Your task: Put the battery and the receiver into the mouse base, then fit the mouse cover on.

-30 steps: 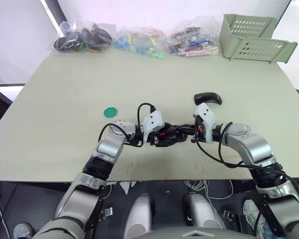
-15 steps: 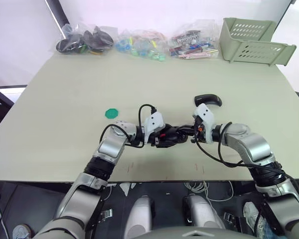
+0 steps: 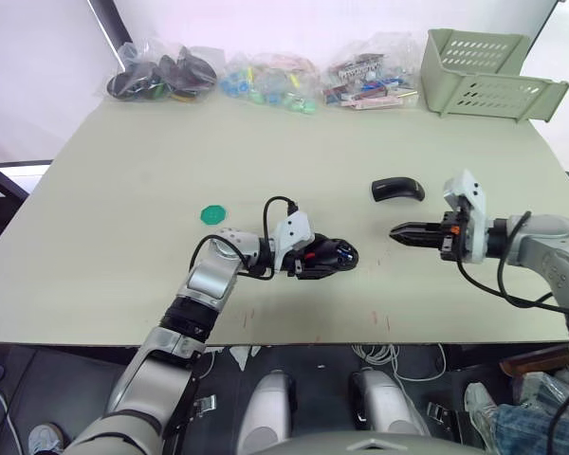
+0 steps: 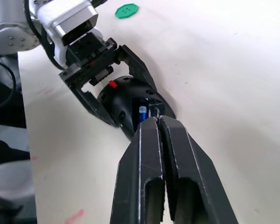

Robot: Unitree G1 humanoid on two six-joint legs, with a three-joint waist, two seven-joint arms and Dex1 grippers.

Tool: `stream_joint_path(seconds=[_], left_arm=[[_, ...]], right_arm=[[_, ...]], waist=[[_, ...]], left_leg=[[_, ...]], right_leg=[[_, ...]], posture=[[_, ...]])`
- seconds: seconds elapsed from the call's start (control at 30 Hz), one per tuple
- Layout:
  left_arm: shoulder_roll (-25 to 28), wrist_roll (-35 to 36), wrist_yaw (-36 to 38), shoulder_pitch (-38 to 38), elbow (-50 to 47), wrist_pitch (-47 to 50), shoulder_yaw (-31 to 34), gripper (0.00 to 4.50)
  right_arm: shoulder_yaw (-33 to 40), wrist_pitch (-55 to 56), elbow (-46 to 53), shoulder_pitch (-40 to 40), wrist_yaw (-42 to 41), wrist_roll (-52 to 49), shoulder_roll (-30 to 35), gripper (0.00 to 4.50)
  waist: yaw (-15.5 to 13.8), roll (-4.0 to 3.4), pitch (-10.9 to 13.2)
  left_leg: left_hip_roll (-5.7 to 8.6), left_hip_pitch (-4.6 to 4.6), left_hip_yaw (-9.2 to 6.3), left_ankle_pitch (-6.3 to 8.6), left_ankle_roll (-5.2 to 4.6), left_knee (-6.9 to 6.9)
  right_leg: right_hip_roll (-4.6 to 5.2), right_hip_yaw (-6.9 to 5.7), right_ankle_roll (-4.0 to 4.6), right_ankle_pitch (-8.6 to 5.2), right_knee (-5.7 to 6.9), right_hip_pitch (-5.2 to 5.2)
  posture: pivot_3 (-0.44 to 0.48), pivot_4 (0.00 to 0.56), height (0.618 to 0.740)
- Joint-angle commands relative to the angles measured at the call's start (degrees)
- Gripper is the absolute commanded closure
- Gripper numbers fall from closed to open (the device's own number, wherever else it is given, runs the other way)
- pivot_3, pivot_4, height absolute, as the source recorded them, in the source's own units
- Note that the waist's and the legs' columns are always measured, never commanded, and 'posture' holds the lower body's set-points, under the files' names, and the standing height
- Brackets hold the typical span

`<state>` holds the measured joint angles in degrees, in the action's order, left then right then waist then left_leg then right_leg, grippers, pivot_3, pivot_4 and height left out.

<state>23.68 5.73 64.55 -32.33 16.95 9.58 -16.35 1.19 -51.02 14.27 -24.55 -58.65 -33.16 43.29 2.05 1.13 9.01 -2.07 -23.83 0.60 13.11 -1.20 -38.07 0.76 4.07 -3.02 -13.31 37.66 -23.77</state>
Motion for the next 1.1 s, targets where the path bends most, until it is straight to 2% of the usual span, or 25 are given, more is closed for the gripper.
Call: stream_joint_path(seconds=[0.03,0.07,0.23,0.3,0.37,0.4,0.43,0.6,0.7,0.87,0.97,1.1], left_arm=[[0.22,-0.13,-0.29,-0.45,-0.01,-0.49,0.43,1.5],[0.23,-0.15,-0.27,-0.45,0.02,-0.57,0.42,1.5],[0.29,-0.13,0.06,-0.6,0.47,-1.15,0.4,1.5],[0.29,0.86,0.95,-0.59,0.39,-1.15,0.85,1.5],[0.23,1.42,1.07,-0.63,0.44,-1.77,1.46,0.46],[0.28,2.02,1.4,-0.59,0.02,-1.51,1.82,0.42],[0.41,2.8,1.39,-0.46,-0.78,-1.1,2.52,0.13],[3.52,6.01,2.36,2.05,-7.05,1.43,5.51,0.13],[6.45,10.58,2.46,6.43,-14.38,4.93,9.75,0.13],[9.4,17.36,-2.78,15.16,-28.69,14.6,15.68,0.13],[8.33,22.44,-8.52,22.54,-36.73,19.61,21.01,0.13],[6.22,26.43,-13.21,29.93,-42.99,19.83,25.77,0.13]], right_arm=[[2.93,0.97,3.73,1.48,-1.97,-2.38,2.67,2.77],[3.66,0.77,4.64,2.22,-2.39,-3.03,3.76,2.18],[5.88,0.1,8.31,4.93,-2.25,-5.38,6.5,0.04],[6.23,0.69,8.75,5.95,-1.78,-5.46,6.73,0.01],[6.4,1.18,8.78,6.5,-1.45,-5.44,6.7,0.0],[6.52,1.52,8.57,6.71,-1.14,-5.18,6.69,0.0],[6.58,1.8,8.43,6.87,-0.91,-5.02,6.73,0.0],[6.01,3.47,6.31,6.29,-0.82,-3.92,7.31,0.0],[3.16,4.82,2.04,3.02,-2.62,-1.4,8.9,0.0],[-5.17,9.17,-9.24,-7.14,-7.13,6.66,11.4,0.0],[-9.84,14.1,-19.84,-16.57,-9.79,11.95,9.2,0.0],[-13.91,23.31,-33.94,-25.64,-13.99,18.03,5.36,0.0]], waist=[[-0.01,0.01,0.01],[-0.01,0.0,0.01],[-0.07,0.03,0.06],[-0.07,0.03,0.06],[-0.07,0.03,0.07],[-0.07,0.04,0.08],[-0.07,0.04,0.1],[0.07,0.05,0.16],[0.3,0.03,0.2],[0.29,-0.04,0.62],[0.38,-0.03,0.8],[0.38,0.14,1.02]], left_leg=[[0.0,0.0,0.0,0.0,0.0,0.0],[0.0,0.0,0.01,0.0,0.0,0.0],[0.0,-0.01,0.02,0.0,0.0,0.0],[0.0,0.0,0.02,0.0,0.0,0.0],[-0.01,0.0,0.02,0.0,0.0,0.0],[-0.01,-0.01,0.04,0.0,0.0,0.0],[-0.01,-0.01,0.04,0.0,0.0,0.0],[-0.04,-0.01,0.05,0.0,0.0,0.02],[-0.03,-0.01,0.06,0.0,0.0,0.02],[-0.13,0.02,0.27,0.01,0.0,0.06],[-0.13,0.01,0.29,0.01,0.0,0.08],[-0.14,0.0,0.45,0.01,0.0,0.09]], right_leg=[[0.0,0.0,0.0,0.0,0.0,0.0],[0.0,0.01,0.0,0.0,0.0,0.0],[0.03,0.01,-0.02,-0.01,-0.02,-0.01],[0.02,0.01,-0.02,-0.02,-0.02,-0.01],[0.02,0.01,0.13,-0.11,-0.02,-0.01],[0.03,0.01,0.15,-0.12,-0.02,-0.01],[0.03,0.01,0.16,-0.12,-0.02,-0.01],[0.03,0.01,0.15,-0.13,-0.02,-0.03],[0.04,0.01,0.15,-0.13,-0.02,-0.03],[0.15,0.15,0.17,-0.14,0.01,-0.17],[0.16,0.16,0.17,-0.15,-0.01,-0.19],[0.19,0.3,0.2,-0.11,-0.01,-0.27]], posture=[[0.0,0.15,0.74],[0.0,0.15,0.74],[0.0,0.15,0.74],[0.0,0.15,0.74],[0.0,0.15,0.74],[0.0,0.15,0.74],[0.0,0.15,0.74],[0.0,0.15,0.74],[0.0,0.15,0.74],[0.0,0.15,0.74],[0.0,0.15,0.74],[0.0,0.15,0.74]])
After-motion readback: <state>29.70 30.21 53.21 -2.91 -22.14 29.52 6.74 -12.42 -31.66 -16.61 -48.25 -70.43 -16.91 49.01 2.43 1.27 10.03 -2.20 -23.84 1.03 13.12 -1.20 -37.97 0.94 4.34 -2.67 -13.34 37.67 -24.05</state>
